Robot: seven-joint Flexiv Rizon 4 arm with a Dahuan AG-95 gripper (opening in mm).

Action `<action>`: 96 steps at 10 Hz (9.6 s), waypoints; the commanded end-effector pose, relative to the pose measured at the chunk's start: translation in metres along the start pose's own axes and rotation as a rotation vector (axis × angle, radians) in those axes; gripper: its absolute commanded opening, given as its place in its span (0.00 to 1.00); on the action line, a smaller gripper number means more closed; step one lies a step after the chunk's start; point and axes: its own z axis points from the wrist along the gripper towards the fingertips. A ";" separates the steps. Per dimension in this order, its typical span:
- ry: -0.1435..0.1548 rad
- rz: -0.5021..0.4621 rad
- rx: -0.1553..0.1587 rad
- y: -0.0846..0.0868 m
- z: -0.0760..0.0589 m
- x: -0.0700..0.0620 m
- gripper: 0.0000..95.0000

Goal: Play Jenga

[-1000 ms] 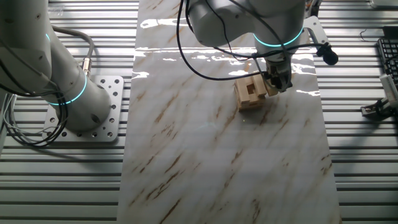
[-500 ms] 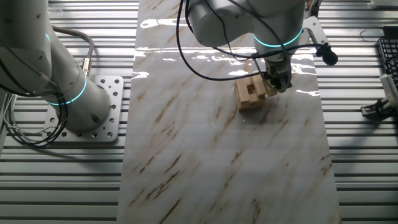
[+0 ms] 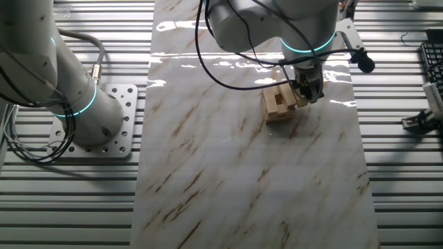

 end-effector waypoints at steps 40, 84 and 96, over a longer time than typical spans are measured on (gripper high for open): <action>0.010 0.001 -0.007 0.000 -0.002 -0.006 0.00; 0.005 0.007 -0.013 0.004 0.014 -0.031 0.00; 0.016 0.003 -0.010 0.002 0.027 -0.037 0.00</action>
